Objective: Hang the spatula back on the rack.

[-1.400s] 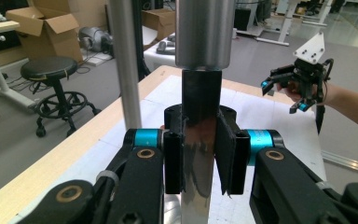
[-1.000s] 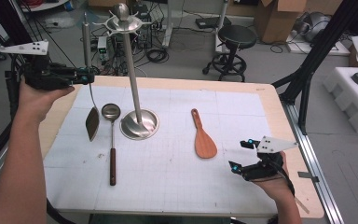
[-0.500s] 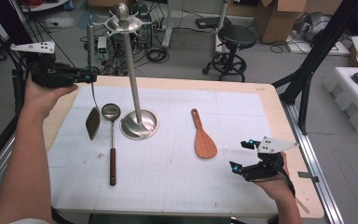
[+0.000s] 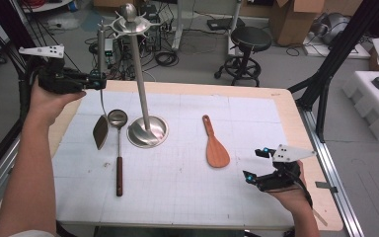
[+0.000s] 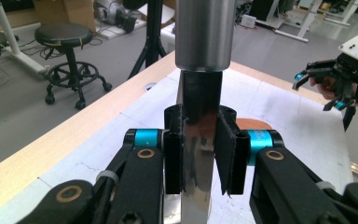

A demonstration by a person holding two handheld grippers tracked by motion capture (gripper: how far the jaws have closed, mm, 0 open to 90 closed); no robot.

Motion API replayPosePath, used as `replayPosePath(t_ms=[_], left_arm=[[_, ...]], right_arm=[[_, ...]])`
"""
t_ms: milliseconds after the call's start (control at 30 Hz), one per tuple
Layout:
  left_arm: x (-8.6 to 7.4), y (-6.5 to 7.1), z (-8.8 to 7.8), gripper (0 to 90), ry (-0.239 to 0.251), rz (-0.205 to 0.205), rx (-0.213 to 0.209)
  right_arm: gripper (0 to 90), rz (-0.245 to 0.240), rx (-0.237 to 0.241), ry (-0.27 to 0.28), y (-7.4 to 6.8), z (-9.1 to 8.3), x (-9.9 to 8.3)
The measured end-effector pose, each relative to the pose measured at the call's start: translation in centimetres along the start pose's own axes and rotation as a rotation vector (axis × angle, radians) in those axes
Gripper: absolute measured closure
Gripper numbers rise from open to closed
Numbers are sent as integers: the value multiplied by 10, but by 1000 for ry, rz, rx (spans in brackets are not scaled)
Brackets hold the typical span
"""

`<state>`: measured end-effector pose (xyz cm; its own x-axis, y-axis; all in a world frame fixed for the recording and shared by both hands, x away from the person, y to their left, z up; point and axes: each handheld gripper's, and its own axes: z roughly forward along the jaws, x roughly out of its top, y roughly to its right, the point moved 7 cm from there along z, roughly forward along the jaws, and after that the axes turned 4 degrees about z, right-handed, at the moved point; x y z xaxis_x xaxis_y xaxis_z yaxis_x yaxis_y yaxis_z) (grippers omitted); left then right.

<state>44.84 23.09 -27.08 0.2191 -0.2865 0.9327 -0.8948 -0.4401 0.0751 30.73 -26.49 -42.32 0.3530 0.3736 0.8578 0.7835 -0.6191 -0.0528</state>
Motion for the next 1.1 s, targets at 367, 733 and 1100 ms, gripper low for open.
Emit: replayPosePath(t_ms=[367, 733, 1100], left_arm=[[-5, -5, 8, 741, -33, -28, -1], [-3, -13, 1, 538, -8, -61, 64], [5, 1, -8, 380, 10, -20, 73]], right_arm=[[128, 5, -2, -7, 0, 1, -2], [128, 6, 0, -8, 0, 1, -2], [128, 2, 1, -2, -1, 0, 0]])
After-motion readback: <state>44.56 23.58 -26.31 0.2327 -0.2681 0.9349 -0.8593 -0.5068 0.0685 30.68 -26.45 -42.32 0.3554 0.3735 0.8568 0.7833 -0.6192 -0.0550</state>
